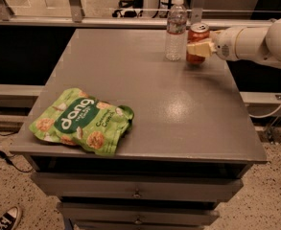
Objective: Move coke can near water bottle
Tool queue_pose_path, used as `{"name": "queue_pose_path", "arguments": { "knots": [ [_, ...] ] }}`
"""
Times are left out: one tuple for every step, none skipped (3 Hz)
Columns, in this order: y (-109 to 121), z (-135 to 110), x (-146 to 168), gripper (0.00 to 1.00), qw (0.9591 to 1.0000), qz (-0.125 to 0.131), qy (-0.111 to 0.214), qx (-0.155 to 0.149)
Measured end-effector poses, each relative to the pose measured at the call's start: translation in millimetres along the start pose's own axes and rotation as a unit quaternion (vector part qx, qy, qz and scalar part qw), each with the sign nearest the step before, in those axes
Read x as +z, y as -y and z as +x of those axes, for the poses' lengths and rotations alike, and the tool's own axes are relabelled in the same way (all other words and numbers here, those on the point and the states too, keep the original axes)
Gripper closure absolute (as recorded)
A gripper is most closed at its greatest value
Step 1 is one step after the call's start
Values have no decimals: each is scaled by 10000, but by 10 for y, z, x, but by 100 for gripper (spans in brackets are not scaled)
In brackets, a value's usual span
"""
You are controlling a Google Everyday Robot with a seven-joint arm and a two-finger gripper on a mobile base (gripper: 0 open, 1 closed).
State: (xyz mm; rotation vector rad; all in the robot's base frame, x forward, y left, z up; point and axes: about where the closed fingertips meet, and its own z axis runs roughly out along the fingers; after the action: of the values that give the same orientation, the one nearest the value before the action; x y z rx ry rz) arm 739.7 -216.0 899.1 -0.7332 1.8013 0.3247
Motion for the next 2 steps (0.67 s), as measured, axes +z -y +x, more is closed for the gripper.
{"name": "queue_pose_path", "arguments": {
  "knots": [
    [75, 31, 47, 74, 10000, -7, -31, -93],
    [122, 84, 92, 44, 9998, -56, -96, -157]
  ]
}}
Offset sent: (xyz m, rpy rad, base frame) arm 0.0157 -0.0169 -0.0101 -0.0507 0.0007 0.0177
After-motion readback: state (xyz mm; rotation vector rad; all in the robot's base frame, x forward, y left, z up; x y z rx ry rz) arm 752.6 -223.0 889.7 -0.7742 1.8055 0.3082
